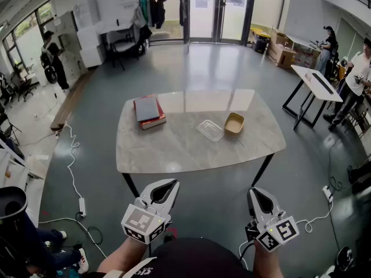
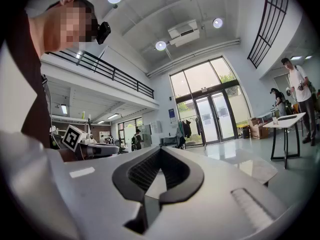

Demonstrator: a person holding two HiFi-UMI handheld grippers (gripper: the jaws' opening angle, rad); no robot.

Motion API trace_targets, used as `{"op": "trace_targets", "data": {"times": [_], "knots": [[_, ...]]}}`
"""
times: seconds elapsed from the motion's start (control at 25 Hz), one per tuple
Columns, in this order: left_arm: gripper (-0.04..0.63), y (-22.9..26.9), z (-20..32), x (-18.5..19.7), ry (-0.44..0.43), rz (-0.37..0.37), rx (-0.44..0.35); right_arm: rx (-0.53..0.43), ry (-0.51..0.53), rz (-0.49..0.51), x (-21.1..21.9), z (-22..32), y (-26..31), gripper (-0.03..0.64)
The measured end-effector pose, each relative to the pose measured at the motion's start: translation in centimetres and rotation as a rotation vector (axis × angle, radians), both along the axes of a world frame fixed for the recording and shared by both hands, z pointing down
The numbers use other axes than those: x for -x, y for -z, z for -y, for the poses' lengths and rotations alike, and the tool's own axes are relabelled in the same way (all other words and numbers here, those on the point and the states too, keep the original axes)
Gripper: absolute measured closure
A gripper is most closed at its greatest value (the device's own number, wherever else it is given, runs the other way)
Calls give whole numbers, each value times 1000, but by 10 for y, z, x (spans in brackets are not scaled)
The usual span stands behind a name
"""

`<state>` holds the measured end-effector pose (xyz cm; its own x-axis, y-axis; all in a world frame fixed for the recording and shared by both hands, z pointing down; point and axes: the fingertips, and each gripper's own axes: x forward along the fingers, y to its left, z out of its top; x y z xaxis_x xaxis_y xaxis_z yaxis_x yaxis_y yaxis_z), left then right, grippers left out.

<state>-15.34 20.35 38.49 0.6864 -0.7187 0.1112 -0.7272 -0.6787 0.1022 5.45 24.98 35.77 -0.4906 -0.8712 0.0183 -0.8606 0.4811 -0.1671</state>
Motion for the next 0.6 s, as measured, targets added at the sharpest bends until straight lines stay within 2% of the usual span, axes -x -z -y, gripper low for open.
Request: {"op": "trace_targets", "data": {"times": [0.36,0.6], "knots": [[595,-1,-13,-19,-10,6,1,-2,-21,11,-21,-16,-1,617],[595,-1,-29,-59,-32,-1,3,-16,-4,25,-57,-40,-1,617]]}}
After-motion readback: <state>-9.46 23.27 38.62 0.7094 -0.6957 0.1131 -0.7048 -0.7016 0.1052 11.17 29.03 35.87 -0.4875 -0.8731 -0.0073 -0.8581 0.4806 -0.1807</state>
